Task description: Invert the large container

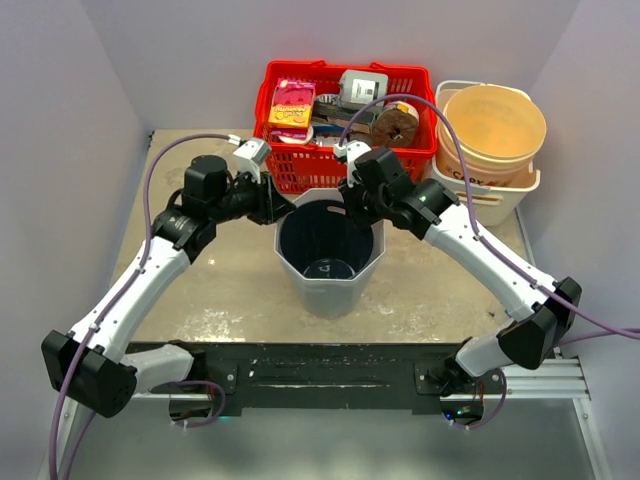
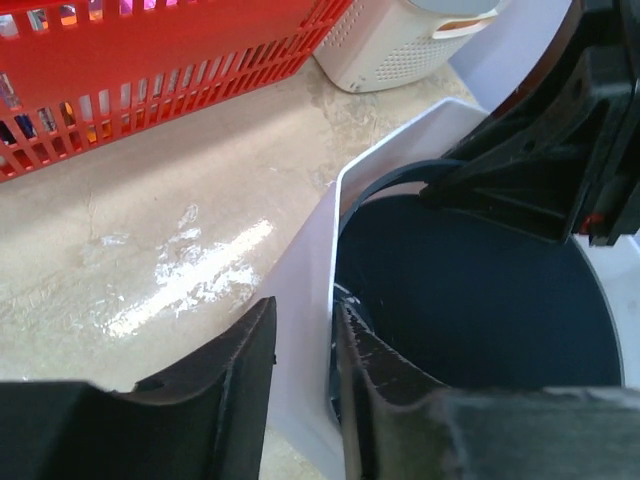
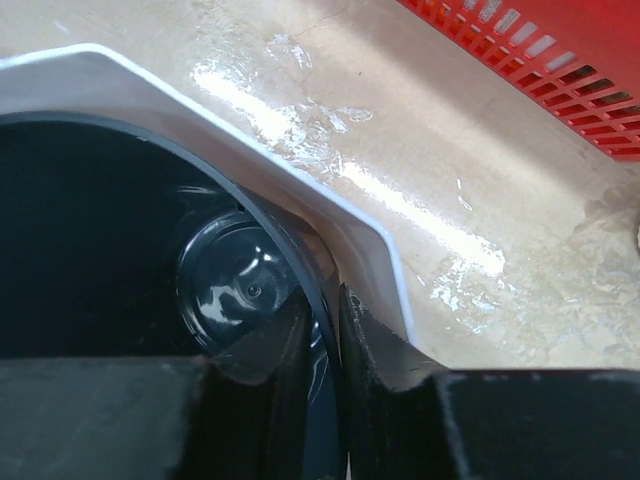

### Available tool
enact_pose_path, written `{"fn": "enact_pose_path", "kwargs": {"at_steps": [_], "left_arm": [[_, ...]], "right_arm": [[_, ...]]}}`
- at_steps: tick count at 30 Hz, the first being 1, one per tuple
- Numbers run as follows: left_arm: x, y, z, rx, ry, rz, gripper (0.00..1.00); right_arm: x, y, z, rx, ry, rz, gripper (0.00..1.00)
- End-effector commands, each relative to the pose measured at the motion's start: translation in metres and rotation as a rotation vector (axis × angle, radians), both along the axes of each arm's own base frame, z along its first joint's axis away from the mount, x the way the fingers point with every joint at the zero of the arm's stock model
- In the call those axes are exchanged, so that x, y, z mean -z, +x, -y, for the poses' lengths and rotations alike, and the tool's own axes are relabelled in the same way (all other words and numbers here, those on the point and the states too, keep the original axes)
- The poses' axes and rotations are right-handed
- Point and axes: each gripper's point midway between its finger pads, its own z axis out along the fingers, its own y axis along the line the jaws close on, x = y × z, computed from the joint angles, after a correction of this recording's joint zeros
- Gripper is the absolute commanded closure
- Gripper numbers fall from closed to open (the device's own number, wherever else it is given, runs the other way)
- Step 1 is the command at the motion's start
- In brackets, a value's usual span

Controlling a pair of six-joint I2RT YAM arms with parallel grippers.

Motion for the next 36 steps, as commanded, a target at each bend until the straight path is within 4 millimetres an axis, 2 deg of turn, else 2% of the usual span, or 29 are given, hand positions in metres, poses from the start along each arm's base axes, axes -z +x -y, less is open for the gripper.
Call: {"fn": "enact_pose_path", "kwargs": {"at_steps": [1,6,7,9,10,11,16,20,22,25,26,27,29,30,35,36], "left_arm": [[-0.013,0.016,0.002,-0.016,0.009,0.062,0.78],[-0.02,0.036,0.0,-0.045,0.058,0.111,0.99],[-0.03,0.041,0.001,-0.048,0.056,0.136,1.0],[-0.031,0.052,0.001,-0.062,0.08,0.152,1.0],[-0.042,0.057,0.001,-0.067,0.077,0.178,1.0],[-0.041,0.064,0.002,-0.074,0.089,0.179,1.0],[-0.059,0.095,0.004,-0.104,0.132,0.263,1.0],[-0.062,0.121,0.005,-0.128,0.175,0.275,1.0],[-0.054,0.13,0.006,-0.134,0.198,0.245,1.0],[-0.045,0.134,0.001,-0.164,0.225,0.22,0.99],[-0.044,0.136,-0.003,-0.185,0.235,0.221,0.95],[-0.043,0.136,-0.006,-0.197,0.239,0.222,0.83],[-0.044,0.134,-0.011,-0.217,0.245,0.223,0.72],[-0.045,0.134,-0.014,-0.226,0.248,0.226,0.59],[-0.068,0.13,-0.028,-0.279,0.239,0.269,0.2],[-0.073,0.129,-0.031,-0.287,0.235,0.279,0.17]], "right_arm": [[0.006,-0.001,-0.008,0.009,0.008,-0.015,0.83],[0.001,0.011,-0.009,0.076,0.027,0.018,0.99],[-0.003,0.015,-0.012,0.092,0.051,0.033,1.0],[-0.009,0.022,-0.014,0.118,0.065,0.055,1.0],[-0.014,0.027,-0.017,0.131,0.091,0.074,1.0],[-0.016,0.029,-0.018,0.141,0.097,0.083,1.0],[-0.028,0.054,-0.027,0.224,0.164,0.152,1.0],[-0.031,0.071,-0.04,0.244,0.186,0.163,1.0],[-0.028,0.075,-0.044,0.241,0.178,0.151,1.0],[-0.027,0.08,-0.049,0.246,0.168,0.147,1.0],[-0.029,0.082,-0.05,0.245,0.17,0.149,1.0],[-0.031,0.082,-0.052,0.237,0.173,0.154,1.0],[-0.038,0.085,-0.053,0.241,0.18,0.167,1.0],[-0.036,0.086,-0.051,0.243,0.168,0.162,1.0],[-0.044,0.091,-0.046,0.279,0.148,0.184,1.0],[-0.044,0.092,-0.045,0.285,0.142,0.182,1.0]]}}
